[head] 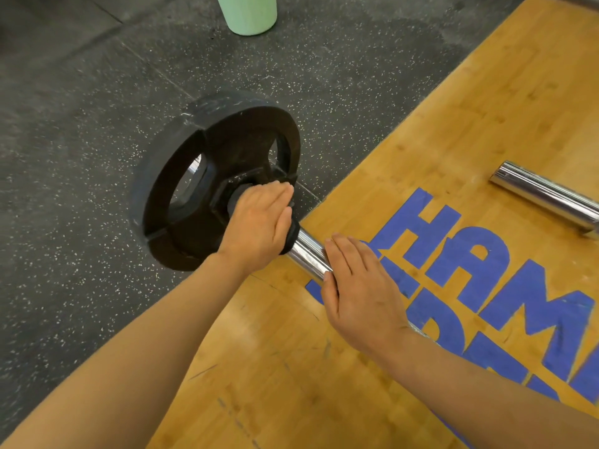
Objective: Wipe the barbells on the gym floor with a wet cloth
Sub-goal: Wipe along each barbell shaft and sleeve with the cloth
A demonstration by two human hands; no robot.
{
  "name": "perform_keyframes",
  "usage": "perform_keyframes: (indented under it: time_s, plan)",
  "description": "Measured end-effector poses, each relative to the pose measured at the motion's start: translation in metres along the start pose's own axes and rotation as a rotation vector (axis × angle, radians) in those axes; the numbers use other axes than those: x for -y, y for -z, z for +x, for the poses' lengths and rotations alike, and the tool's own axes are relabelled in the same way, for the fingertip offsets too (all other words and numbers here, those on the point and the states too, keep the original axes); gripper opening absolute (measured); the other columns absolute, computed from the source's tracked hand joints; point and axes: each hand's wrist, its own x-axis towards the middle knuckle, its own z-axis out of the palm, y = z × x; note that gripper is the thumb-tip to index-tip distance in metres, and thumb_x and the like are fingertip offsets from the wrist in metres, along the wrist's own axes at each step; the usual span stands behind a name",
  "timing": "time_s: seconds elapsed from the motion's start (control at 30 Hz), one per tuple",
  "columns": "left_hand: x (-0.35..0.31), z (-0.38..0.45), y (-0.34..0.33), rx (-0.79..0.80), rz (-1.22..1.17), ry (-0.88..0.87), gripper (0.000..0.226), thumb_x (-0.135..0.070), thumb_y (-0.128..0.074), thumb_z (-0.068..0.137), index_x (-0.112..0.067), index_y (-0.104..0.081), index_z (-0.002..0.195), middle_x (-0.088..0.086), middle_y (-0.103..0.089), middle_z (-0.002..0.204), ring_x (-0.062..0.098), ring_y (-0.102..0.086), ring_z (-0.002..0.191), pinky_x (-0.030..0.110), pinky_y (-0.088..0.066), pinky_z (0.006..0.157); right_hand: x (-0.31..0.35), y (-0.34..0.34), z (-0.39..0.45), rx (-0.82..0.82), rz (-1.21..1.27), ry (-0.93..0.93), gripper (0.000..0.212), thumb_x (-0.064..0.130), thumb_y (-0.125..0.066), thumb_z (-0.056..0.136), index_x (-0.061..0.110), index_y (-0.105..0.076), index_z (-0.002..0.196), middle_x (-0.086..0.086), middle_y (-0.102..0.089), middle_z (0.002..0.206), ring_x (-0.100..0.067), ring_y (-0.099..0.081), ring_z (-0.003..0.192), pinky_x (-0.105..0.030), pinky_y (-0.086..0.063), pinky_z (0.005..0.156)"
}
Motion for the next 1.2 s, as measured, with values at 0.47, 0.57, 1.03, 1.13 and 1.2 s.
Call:
perform_keyframes:
  time_s: [0.47, 0.57, 1.03, 1.13, 1.2]
  plan:
    - [0.003, -0.005, 0.000, 0.054, -0.040, -0.248, 0.047, -0.025, -0.033, 0.101, -0.001, -0.060, 0.131, 0.012, -0.061, 0.131, 0.025, -0.052, 0.127, 0.036, -0.030, 0.112, 0.002, 0.002, 0.000, -0.051, 0.038, -0.017, 0.042, 0.022, -0.040, 0.098, -0.001, -0.060, 0.128, -0.015, -0.062, 0.126, -0.032, -0.059, 0.116, -0.044, -0.053, 0.097]
    - [0.004, -0.006, 0.007, 0.150, -0.105, -0.342, 0.048, -0.028, -0.032, 0.103, -0.004, -0.054, 0.138, 0.007, -0.056, 0.140, 0.020, -0.047, 0.134, 0.032, -0.027, 0.116, 0.002, 0.002, -0.001, -0.035, 0.037, -0.026, 0.044, 0.023, -0.040, 0.098, -0.001, -0.060, 0.129, -0.015, -0.063, 0.127, -0.032, -0.060, 0.117, -0.045, -0.053, 0.097]
    - [0.019, 0.002, 0.003, 0.057, -0.081, -0.263, 0.047, -0.024, -0.032, 0.103, -0.001, -0.057, 0.135, 0.011, -0.060, 0.135, 0.022, -0.053, 0.128, 0.029, -0.028, 0.113, 0.001, 0.003, -0.002, -0.002, 0.058, -0.022, 0.045, 0.023, -0.039, 0.098, 0.001, -0.059, 0.131, -0.012, -0.062, 0.128, -0.030, -0.059, 0.119, -0.042, -0.053, 0.098]
    - [0.025, 0.012, 0.004, -0.014, -0.078, -0.158, 0.046, -0.023, -0.032, 0.101, -0.001, -0.060, 0.131, 0.012, -0.063, 0.130, 0.024, -0.057, 0.123, 0.034, -0.035, 0.110, -0.001, 0.003, -0.001, 0.000, 0.075, -0.031, 0.045, 0.023, -0.039, 0.098, 0.001, -0.059, 0.132, -0.012, -0.062, 0.129, -0.030, -0.058, 0.120, -0.042, -0.053, 0.098]
    - [0.016, 0.006, -0.002, -0.067, -0.084, -0.148, 0.045, -0.022, -0.034, 0.101, -0.001, -0.062, 0.129, 0.012, -0.065, 0.127, 0.025, -0.058, 0.123, 0.035, -0.036, 0.109, -0.001, 0.003, -0.001, -0.009, 0.073, -0.029, 0.044, 0.022, -0.039, 0.098, 0.000, -0.059, 0.131, -0.013, -0.062, 0.129, -0.031, -0.059, 0.119, -0.043, -0.053, 0.097]
